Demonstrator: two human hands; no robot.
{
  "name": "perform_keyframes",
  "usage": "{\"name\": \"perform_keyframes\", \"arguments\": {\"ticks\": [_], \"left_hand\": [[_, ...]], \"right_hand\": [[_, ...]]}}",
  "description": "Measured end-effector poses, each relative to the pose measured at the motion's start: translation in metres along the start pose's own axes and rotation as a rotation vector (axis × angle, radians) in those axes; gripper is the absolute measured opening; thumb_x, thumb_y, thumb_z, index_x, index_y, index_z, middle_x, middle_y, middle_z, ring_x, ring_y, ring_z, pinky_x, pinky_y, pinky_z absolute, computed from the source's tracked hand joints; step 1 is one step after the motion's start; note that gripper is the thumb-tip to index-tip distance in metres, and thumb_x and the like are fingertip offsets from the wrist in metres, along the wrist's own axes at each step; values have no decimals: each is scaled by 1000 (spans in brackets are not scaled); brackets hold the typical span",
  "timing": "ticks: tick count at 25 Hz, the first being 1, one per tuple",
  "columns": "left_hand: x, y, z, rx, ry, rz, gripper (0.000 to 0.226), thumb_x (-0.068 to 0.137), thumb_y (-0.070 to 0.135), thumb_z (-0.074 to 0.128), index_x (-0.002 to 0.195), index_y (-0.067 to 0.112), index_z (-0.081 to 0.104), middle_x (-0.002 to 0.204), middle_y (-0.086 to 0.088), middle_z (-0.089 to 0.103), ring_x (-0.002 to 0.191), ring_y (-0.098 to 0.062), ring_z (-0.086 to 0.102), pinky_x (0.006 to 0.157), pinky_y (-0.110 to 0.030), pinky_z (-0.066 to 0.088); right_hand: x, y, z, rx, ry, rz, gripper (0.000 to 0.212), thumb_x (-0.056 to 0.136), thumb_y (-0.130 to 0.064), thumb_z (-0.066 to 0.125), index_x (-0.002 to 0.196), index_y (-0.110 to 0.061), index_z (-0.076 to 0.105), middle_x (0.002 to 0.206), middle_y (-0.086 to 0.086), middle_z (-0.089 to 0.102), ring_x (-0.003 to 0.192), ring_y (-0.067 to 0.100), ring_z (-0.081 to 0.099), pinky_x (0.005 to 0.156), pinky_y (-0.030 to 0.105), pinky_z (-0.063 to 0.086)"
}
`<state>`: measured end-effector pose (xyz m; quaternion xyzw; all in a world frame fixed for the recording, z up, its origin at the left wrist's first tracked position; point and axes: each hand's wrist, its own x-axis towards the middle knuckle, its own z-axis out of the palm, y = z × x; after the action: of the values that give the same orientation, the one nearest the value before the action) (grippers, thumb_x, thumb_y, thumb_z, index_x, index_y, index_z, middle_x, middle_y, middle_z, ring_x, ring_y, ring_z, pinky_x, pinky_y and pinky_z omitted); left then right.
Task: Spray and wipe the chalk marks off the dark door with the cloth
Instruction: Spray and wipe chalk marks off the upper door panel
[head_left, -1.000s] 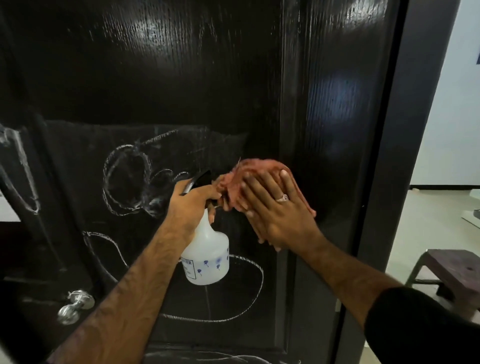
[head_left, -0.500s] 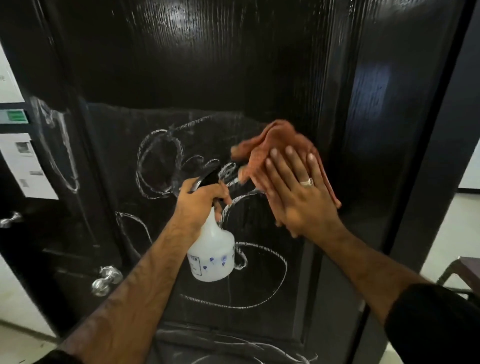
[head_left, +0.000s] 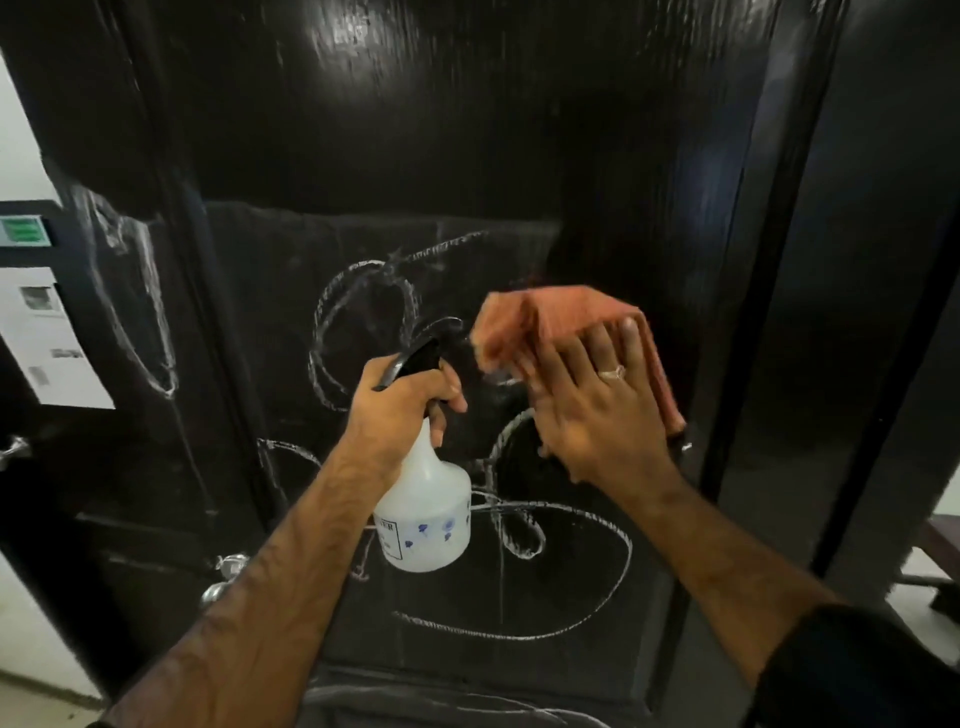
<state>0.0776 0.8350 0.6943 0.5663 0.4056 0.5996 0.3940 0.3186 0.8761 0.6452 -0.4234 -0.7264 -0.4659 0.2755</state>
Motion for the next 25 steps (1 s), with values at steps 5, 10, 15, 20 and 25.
{"name": "perform_keyframes", "arguments": {"ticks": [5, 10, 15, 20, 25], "left_hand": [[22, -7, -50, -37, -74, 19, 18, 77, 6, 65, 83, -11, 67, 74, -23, 68, 41, -23, 48, 44, -28, 45], [43, -12, -83, -55, -158, 62, 15, 79, 4, 64, 82, -11, 68, 73, -24, 68, 40, -22, 49, 47, -30, 46], [51, -6, -115, -52, -236, 88, 19, 80, 5, 63, 82, -14, 65, 74, -25, 68, 38, -22, 49, 50, -28, 46], [61, 3, -136, -27, -261, 107, 15, 82, 5, 63, 83, -10, 67, 76, -23, 70, 40, -25, 48, 54, -35, 43], [65, 7, -150, -69, -254, 108, 22, 78, 10, 64, 84, -10, 68, 74, -23, 69, 41, -27, 48, 49, -33, 44]], "right_hand": [[40, 19, -6, -99, 261, 409, 47, 109, -31, 54, 150, -8, 54, 151, 29, 55, 147, 57, 40, 121, 75, 23], [122, -61, -9, 27, 306, 419, 56, 112, -36, 43, 160, -9, 46, 169, 18, 36, 160, 44, 22, 128, 67, 14], [38, -53, 12, -169, 216, 172, 44, 106, -26, 62, 147, -10, 62, 146, 23, 63, 143, 52, 50, 116, 79, 27], [155, -66, -4, -86, 378, 731, 53, 114, -36, 43, 156, -5, 49, 161, 25, 46, 154, 51, 33, 128, 70, 14], [95, -99, 9, -83, 157, 52, 58, 106, -34, 59, 161, -21, 46, 165, 15, 44, 153, 50, 34, 123, 73, 21]]}}
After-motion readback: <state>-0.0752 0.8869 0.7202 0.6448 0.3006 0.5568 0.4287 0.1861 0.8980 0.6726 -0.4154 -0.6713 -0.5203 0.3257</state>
